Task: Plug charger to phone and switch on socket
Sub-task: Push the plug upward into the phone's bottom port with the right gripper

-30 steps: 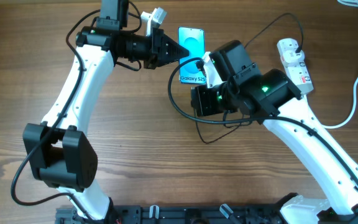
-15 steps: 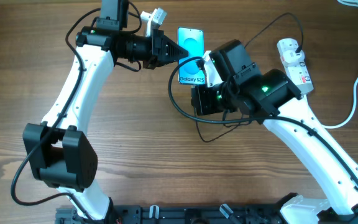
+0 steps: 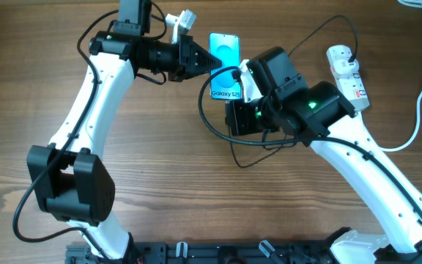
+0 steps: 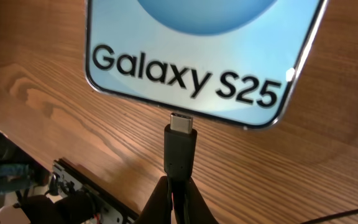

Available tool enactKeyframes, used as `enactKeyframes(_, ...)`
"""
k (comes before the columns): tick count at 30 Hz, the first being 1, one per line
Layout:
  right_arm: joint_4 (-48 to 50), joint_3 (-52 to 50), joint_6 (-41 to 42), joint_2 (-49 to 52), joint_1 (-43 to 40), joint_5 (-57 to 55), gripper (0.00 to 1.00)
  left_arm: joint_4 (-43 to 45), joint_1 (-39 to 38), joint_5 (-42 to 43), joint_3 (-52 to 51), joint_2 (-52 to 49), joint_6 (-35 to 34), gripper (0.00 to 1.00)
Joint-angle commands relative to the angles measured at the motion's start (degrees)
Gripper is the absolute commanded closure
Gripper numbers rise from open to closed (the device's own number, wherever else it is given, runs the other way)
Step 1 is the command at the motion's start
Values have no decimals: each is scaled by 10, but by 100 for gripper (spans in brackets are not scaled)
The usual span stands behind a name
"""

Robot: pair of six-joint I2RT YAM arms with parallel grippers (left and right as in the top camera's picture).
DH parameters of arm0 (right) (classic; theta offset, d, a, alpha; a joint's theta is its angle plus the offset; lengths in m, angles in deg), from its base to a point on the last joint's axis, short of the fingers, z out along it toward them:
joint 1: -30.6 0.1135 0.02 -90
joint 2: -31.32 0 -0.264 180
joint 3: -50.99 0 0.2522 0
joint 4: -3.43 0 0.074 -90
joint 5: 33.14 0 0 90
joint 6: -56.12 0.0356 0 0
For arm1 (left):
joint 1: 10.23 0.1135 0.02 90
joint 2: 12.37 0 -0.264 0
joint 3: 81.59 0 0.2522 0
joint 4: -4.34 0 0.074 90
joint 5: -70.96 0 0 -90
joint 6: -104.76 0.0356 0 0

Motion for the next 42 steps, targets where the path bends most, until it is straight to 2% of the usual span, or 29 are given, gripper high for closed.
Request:
enactKeyframes(1, -9, 13, 9, -6, 2, 0, 96, 16, -2, 36, 2, 1, 1, 96)
enactKeyframes(25, 11, 13, 10, -6, 2, 1, 96, 15, -2, 48, 2, 1, 4, 96)
enactKeyframes(31, 12, 13, 10, -6, 2, 1, 96, 7, -11, 13, 2, 1, 6, 96)
enactKeyframes(42, 9, 13, 8, -6, 2, -6, 96, 8, -19, 13, 2, 1, 5, 96)
